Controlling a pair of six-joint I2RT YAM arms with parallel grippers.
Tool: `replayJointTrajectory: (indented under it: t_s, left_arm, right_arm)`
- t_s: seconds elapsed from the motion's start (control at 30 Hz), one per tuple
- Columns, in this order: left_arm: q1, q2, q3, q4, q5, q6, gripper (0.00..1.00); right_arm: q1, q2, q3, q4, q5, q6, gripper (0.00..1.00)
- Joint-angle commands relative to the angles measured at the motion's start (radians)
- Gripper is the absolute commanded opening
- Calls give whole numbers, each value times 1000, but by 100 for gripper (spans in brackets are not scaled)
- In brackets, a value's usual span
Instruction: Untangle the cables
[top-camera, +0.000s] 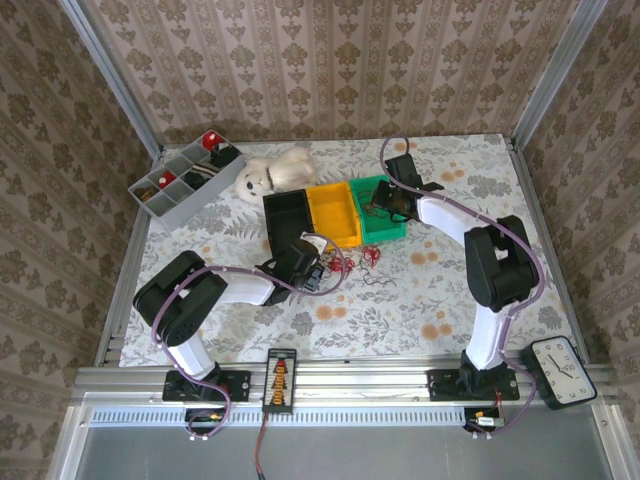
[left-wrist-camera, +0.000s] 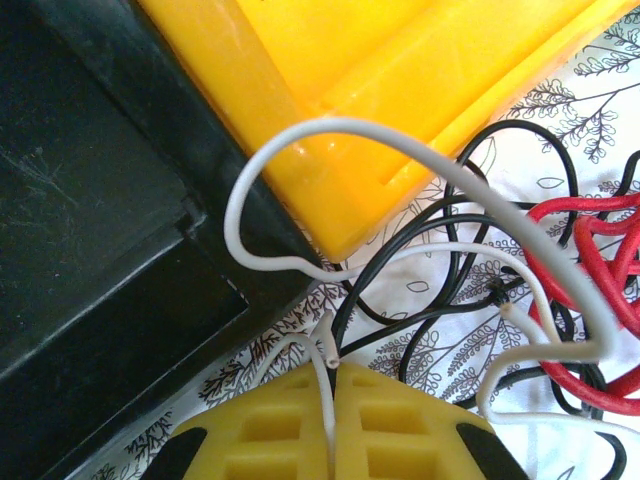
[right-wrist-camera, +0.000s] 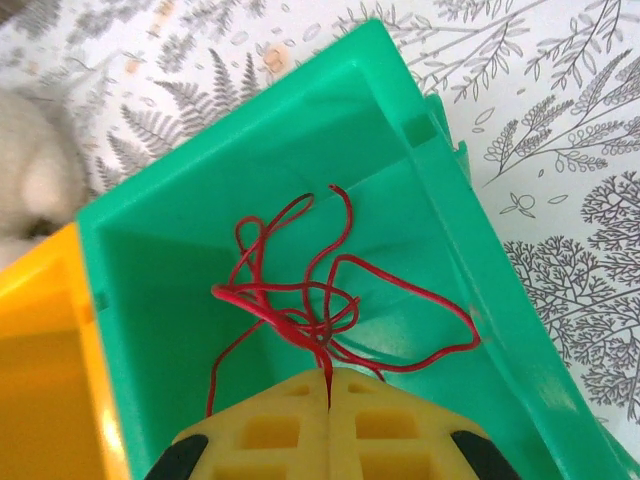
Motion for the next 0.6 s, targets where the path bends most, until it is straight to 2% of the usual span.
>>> replayJointTrajectory:
  t_s: [0.0, 0.3, 0.47, 0.57]
  left_arm:
    - [-9, 42, -9, -82, 22, 17, 0]
    - [-11, 38, -12, -85, 24, 21, 0]
    - [-10, 38, -9, -89, 25, 21, 0]
    - [-10, 41, -5, -93, 24, 21, 0]
  right_arm:
    - [2, 60, 66, -120, 39, -33, 6]
    - [25, 119, 84, -159, 52, -28, 8]
    - [26, 51, 46, -105, 51, -37, 10]
    - [26, 0, 35, -89, 70, -43, 17]
